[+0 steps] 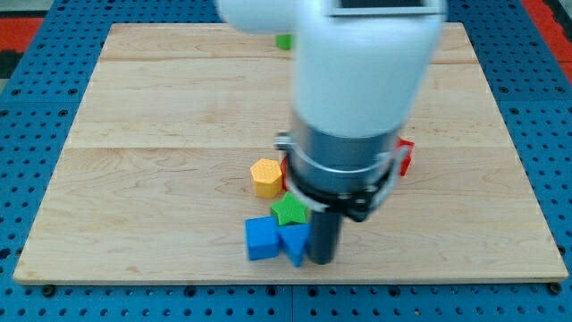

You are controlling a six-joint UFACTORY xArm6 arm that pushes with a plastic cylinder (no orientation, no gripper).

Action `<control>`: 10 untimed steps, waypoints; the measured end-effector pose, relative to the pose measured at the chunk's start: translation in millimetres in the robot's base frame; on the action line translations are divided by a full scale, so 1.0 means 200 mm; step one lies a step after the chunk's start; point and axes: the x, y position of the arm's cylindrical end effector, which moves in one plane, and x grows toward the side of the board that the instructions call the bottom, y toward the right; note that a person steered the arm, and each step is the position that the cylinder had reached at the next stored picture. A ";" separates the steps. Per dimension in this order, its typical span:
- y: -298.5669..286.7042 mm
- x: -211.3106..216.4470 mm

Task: Place the red star above the yellow heart

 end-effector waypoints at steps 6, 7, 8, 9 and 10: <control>0.57 -0.67; 0.17 -0.70; -0.08 -0.72; -0.02 -0.88; 0.09 -1.10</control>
